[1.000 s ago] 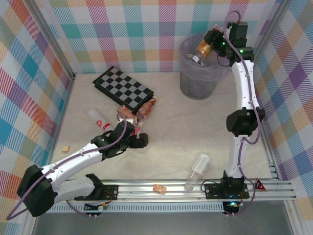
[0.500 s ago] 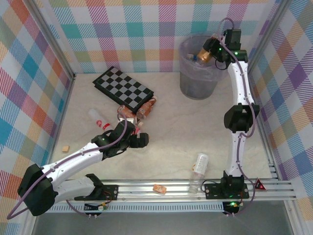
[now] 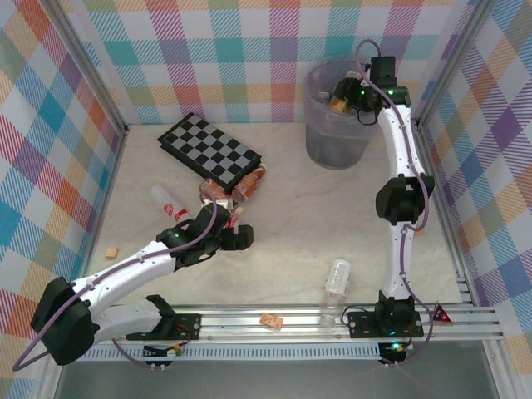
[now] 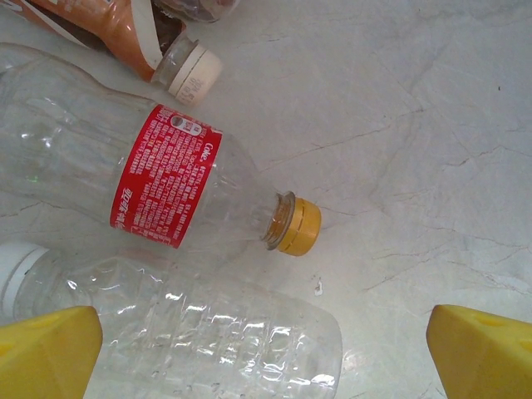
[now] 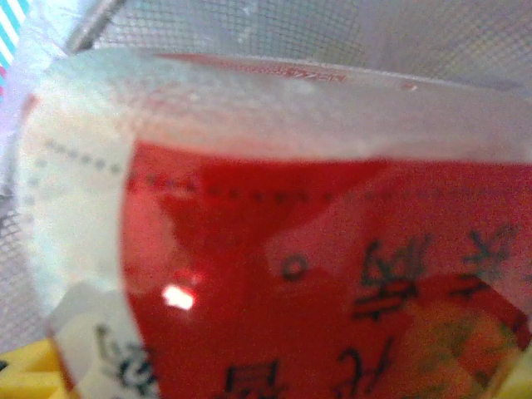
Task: Put the plastic bottles in the bin
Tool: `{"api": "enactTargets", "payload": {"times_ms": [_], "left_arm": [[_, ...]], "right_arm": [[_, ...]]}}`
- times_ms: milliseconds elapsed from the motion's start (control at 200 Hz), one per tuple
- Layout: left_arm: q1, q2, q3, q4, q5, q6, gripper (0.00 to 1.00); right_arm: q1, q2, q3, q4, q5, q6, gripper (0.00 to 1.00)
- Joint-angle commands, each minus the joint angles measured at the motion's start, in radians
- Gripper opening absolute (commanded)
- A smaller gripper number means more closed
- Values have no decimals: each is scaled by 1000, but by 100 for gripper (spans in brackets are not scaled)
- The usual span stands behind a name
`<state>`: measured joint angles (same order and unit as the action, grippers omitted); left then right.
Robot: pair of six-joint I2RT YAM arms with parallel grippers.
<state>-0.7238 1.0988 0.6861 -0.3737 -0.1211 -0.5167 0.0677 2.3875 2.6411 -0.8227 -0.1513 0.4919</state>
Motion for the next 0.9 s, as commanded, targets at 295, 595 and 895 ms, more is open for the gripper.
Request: {"api": "enactTargets", "payload": {"times_ms": [295,595,895], "left_arm": [[7,-23,19,-8,5,-19,100],[6,-56,17,-24,0,-19,100],[7,-98,-2,-31,-2,-18,100]], "right_arm": [[18,-115,-104,-198,-90,21,65],[61,-287,-279,-230,-98,21,67],[71,-356,-364,-177,10,-38,71]]}}
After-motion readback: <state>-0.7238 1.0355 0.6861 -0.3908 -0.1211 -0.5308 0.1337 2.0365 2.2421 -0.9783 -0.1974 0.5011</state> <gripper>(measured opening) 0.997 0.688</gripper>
